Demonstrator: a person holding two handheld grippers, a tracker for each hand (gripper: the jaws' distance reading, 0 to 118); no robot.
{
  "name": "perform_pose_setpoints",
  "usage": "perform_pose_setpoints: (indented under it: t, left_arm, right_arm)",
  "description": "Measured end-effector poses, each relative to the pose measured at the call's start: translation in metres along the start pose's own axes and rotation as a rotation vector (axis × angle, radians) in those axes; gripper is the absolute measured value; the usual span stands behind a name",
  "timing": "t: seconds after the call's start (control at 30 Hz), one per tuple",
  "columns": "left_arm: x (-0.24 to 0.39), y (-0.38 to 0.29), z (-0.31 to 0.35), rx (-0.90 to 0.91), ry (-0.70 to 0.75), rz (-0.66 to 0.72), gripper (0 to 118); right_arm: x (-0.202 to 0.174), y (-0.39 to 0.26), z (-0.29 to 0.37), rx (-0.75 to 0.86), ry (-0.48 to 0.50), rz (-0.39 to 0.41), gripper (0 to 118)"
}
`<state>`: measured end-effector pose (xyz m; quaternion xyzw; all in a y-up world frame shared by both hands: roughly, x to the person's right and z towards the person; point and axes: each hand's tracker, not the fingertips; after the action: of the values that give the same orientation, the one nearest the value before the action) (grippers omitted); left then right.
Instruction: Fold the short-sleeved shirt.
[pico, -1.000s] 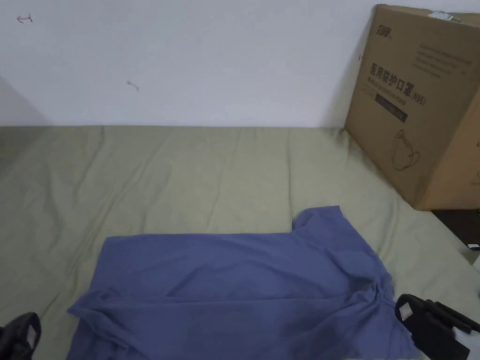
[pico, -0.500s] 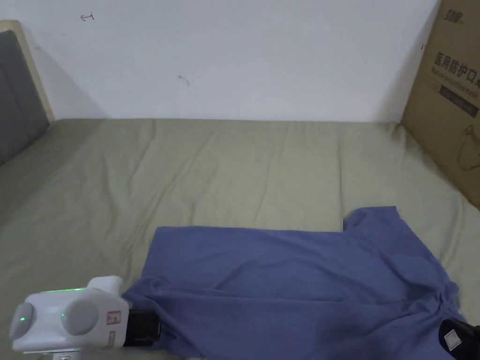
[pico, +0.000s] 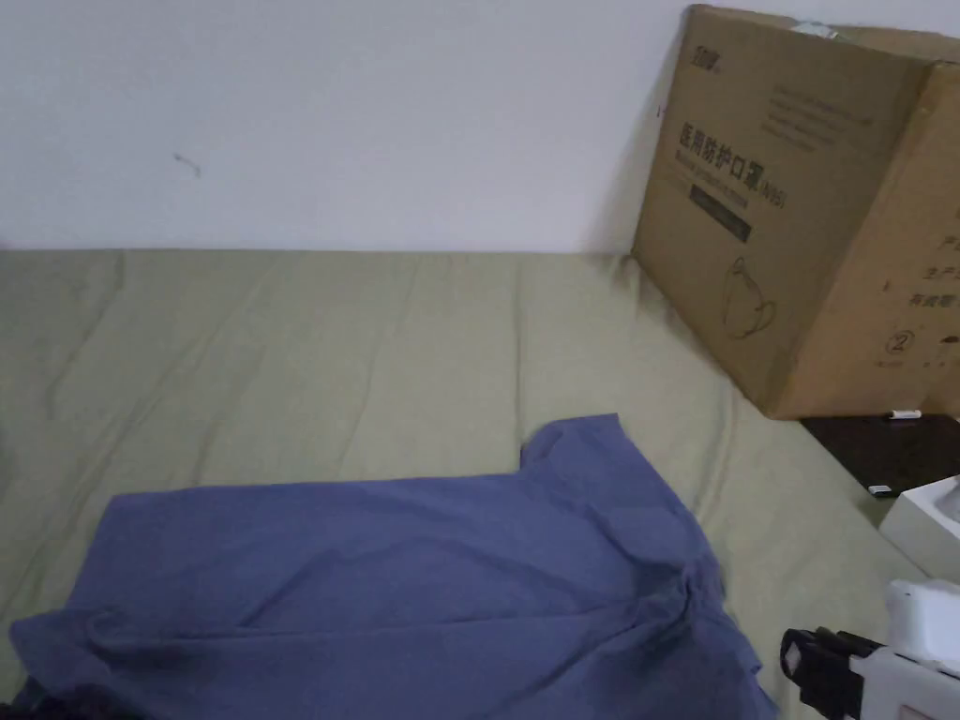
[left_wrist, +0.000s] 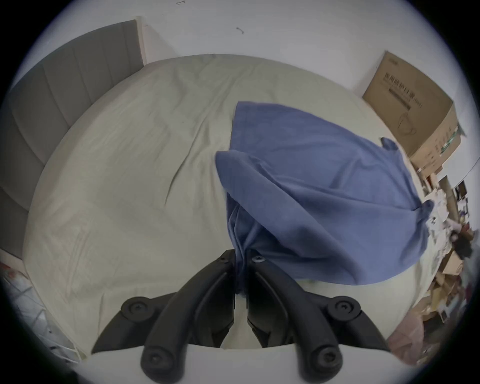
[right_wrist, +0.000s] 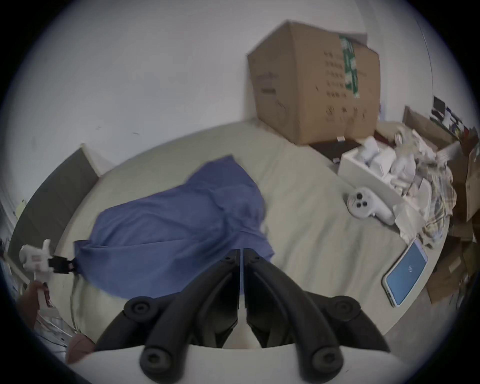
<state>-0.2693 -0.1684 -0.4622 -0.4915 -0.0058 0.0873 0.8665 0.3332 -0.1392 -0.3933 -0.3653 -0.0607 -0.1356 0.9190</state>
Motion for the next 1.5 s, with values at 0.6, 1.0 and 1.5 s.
perform_pose_setpoints:
  t: [0.6,1.0,1.5]
  left_arm:
    - [0.014,-0.004,0.024,0.002,-0.008,-0.094,6]
    - [-0.033,-0.095,0.101,-0.107,-0.036,-0.068,6]
    - [-0.03,-0.09,0.158,0.212,-0.092,0.004,96]
  right_arm:
    - [-0.018,0.017,-0.08,-0.428,0.012,0.111,11]
    - [0.032,-0.043,0.051,-0.49,0.135,-0.041,11]
    - [-0.049,-0.024,0.105,-0.148,0.121,0.077,104]
